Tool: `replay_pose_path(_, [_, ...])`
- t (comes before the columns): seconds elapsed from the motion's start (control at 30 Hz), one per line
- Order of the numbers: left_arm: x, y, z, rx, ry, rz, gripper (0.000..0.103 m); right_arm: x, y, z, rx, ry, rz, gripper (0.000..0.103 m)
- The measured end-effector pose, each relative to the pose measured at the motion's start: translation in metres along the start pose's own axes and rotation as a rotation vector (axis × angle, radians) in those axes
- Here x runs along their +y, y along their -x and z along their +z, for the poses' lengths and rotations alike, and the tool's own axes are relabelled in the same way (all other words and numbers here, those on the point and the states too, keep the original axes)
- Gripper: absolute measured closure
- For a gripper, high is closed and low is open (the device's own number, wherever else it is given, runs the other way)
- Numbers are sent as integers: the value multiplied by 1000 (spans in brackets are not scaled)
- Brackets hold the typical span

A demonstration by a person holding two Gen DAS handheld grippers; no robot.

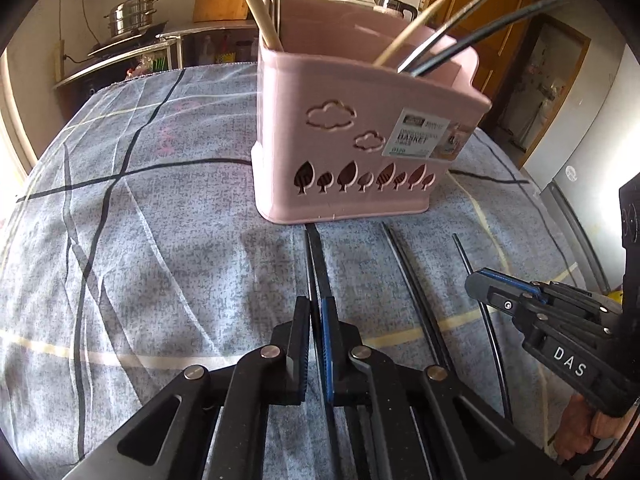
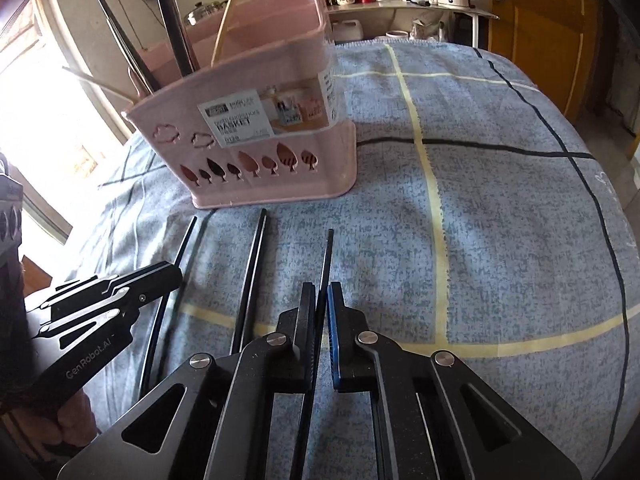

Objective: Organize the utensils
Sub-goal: 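Lower both open tools onto the black chopsticks lying on the sheet, then close the left tool on a black chopstick while the right tool grasps another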

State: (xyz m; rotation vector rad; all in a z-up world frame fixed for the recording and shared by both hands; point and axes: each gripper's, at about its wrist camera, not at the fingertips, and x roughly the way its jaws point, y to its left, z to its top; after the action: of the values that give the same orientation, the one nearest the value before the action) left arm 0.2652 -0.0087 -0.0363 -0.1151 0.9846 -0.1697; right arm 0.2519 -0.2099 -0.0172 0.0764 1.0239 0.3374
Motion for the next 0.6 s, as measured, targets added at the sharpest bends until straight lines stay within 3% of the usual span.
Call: replay_pose_path(0.6, [-7, 105, 33, -209, -30, -50, 99, 17, 102, 30, -233, 30, 67, 98])
